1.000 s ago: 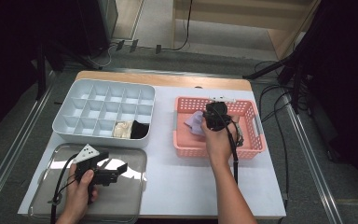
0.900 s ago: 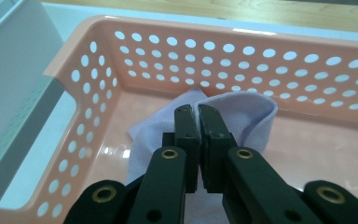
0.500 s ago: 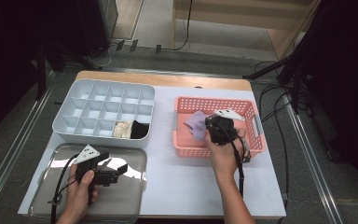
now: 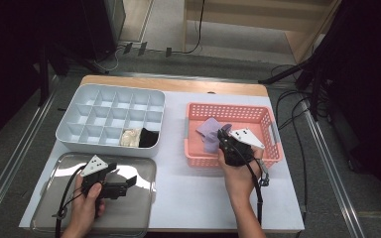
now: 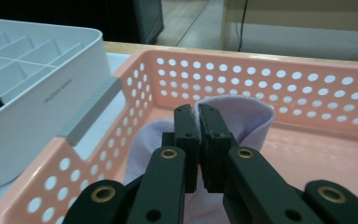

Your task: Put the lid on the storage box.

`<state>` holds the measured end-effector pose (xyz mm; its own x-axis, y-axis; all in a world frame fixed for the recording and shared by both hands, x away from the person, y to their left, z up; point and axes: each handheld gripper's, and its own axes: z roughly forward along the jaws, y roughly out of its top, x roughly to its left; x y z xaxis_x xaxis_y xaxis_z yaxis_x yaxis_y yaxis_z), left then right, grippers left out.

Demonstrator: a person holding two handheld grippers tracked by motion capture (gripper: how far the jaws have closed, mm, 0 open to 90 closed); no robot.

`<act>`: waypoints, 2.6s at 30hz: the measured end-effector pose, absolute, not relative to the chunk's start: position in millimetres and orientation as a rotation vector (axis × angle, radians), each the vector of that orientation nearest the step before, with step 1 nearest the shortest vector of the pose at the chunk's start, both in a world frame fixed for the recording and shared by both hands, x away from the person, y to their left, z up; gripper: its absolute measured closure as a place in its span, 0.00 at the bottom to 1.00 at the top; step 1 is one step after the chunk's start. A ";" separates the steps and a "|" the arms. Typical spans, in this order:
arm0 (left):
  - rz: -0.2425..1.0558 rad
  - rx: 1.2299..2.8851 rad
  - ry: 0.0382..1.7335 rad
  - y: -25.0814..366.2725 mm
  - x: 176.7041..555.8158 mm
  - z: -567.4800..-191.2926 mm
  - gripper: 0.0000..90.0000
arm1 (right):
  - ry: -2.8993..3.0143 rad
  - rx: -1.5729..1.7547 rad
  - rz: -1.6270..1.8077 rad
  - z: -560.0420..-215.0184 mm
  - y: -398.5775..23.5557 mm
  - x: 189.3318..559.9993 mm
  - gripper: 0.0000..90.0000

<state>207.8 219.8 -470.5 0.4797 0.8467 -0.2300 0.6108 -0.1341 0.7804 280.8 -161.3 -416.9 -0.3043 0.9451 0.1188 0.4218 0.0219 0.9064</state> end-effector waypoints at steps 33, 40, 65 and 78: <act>0.364 1.862 1.220 215.9 207.1 -471.3 0.08 | 1.757 1.276 1.444 -383.0 -167.0 185.6 0.98; 0.369 1.861 1.217 215.4 207.0 -471.5 0.08 | 1.845 1.272 1.412 -407.8 -153.6 171.7 0.98; 0.370 1.864 1.215 215.4 206.8 -471.4 0.08 | 2.070 1.234 1.426 -453.5 -113.5 160.9 0.86; 0.373 1.866 1.215 214.9 207.0 -471.6 0.08 | 1.970 1.262 1.412 -444.7 -133.0 181.4 0.59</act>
<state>207.0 214.9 -471.6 0.4821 0.8547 -0.1928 0.5990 -0.1609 0.7844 181.4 -133.0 -444.7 -0.5086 0.8439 0.1709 0.4326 0.0789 0.8981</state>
